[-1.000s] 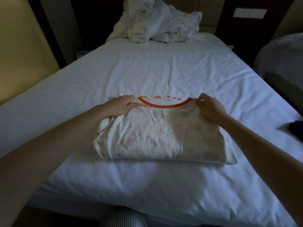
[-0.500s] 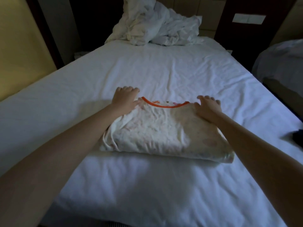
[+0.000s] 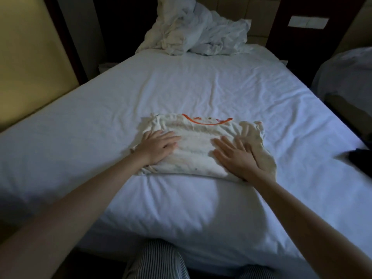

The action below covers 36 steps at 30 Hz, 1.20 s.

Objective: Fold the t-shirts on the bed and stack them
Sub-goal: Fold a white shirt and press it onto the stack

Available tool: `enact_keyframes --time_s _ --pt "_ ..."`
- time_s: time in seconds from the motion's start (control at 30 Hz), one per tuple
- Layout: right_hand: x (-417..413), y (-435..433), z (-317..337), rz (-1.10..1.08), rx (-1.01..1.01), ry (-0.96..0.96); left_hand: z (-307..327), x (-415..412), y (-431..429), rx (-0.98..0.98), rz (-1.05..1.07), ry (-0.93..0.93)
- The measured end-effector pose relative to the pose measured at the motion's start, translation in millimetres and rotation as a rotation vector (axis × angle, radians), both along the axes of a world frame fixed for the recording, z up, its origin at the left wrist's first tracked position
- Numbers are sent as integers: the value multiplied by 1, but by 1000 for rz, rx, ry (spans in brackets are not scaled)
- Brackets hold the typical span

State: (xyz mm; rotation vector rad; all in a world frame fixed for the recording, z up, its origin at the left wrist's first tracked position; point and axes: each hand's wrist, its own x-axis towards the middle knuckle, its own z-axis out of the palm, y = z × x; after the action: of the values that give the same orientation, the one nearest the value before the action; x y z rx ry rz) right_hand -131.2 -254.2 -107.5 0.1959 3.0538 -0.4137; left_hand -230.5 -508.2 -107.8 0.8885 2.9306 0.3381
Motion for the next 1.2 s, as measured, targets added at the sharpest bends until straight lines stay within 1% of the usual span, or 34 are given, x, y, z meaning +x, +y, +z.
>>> enact_keyframes --time_s 0.03,0.1,0.13,0.17,0.2,0.23,0.27,0.3,0.33,0.37,0.4,0.47,0.53,0.57,0.63,0.7,0.73,0.77,0.8,0.83,0.87,0.9,0.93,0.97,1.0,1.03,1.13,1.17,1.2 --pt "0 1 0 4 -11 40 3 0 -1 80 2 -18" --pt "9 1 4 -18 -77 217 7 9 -6 292 67 3" --pt "18 0 8 -57 -108 323 7 17 -11 392 136 71" --pt "27 0 11 -109 -108 437 7 27 -18 482 224 181" --pt "38 0 13 -170 -72 543 5 37 -26 536 339 283" --pt "50 0 14 -255 -43 618 6 52 -32 577 456 338" --pt "61 1 13 -359 -44 654 5 66 -38 625 565 292" --pt "71 5 10 -485 -88 638 1 76 -42 684 659 178" --pt "82 8 6 -618 -171 586 -5 82 -45 729 730 15" --pt "89 12 2 -735 -271 515 -11 85 -45 749 763 -135" --pt "97 14 0 -804 -343 458 -13 89 -45 737 745 -210" --pt "102 18 0 -806 -404 393 -10 87 -41 792 681 -232" --pt "100 17 7 -713 -476 360 1 86 -33 1021 672 -277" --pt "97 16 13 -682 -534 376 6 84 -29 1154 670 -302" --pt "93 17 21 -671 -650 467 13 79 -26 1379 669 -391" --pt "90 24 24 -674 -788 515 18 72 -28 1565 684 -523" --pt "90 29 24 -678 -822 510 19 68 -33 1599 704 -537" --pt "91 35 22 -677 -820 499 16 63 -39 1600 712 -494" --pt "94 39 21 -680 -756 468 15 63 -46 1540 724 -426" --pt "99 44 19 -685 -646 426 13 62 -54 1460 718 -363" --pt "105 47 18 -699 -521 371 12 66 -61 1337 699 -304" --pt "111 50 15 -707 -425 320 8 68 -67 1173 665 -249" --pt "117 50 12 -692 -384 276 4 72 -72 955 616 -211" --pt "120 52 9 -664 -383 245 0 76 -74 728 566 -177" --pt "122 52 9 -637 -394 218 -2 81 -74 570 537 -154" --pt "121 52 8 -616 -427 196 0 87 -72 514 517 -134" --pt "117 56 8 -633 -550 188 5 88 -69 562 576 -144" --pt "117 56 9 -627 -545 175 5 87 -71 538 611 -123" --pt "118 56 9 -624 -500 162 4 87 -72 465 645 -86"
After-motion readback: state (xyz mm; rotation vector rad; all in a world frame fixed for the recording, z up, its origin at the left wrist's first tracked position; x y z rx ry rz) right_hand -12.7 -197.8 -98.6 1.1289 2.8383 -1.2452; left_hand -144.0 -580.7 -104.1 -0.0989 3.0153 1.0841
